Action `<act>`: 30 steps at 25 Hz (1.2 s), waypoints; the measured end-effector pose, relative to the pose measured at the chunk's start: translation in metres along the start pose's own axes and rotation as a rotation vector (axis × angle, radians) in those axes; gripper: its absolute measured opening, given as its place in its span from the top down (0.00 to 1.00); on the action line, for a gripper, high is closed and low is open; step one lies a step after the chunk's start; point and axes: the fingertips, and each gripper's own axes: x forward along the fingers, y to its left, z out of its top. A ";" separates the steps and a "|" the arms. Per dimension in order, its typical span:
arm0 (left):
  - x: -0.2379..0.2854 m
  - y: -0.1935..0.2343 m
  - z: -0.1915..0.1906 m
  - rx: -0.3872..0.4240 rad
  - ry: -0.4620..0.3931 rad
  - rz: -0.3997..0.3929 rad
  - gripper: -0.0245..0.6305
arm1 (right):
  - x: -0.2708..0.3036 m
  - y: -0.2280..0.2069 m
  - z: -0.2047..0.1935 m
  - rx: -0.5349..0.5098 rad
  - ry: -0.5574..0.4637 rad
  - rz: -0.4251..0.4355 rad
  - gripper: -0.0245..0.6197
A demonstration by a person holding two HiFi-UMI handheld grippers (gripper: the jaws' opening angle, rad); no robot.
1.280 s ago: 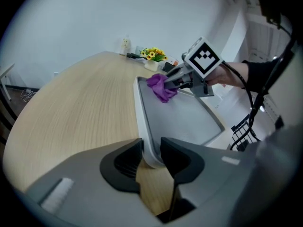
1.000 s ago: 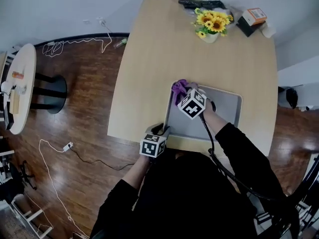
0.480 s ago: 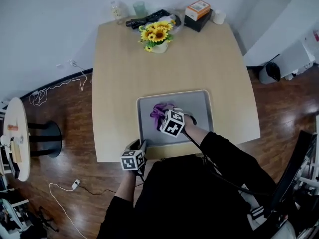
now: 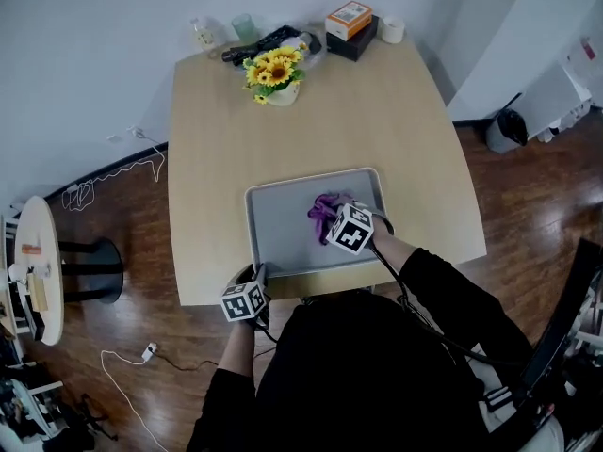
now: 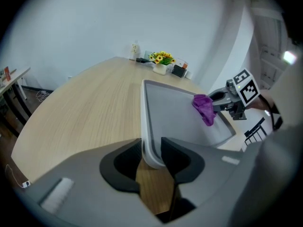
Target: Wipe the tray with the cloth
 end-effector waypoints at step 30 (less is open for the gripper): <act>-0.115 -0.139 0.139 0.294 -0.448 -0.168 0.79 | -0.261 -0.119 -0.076 0.736 -0.621 -0.424 0.80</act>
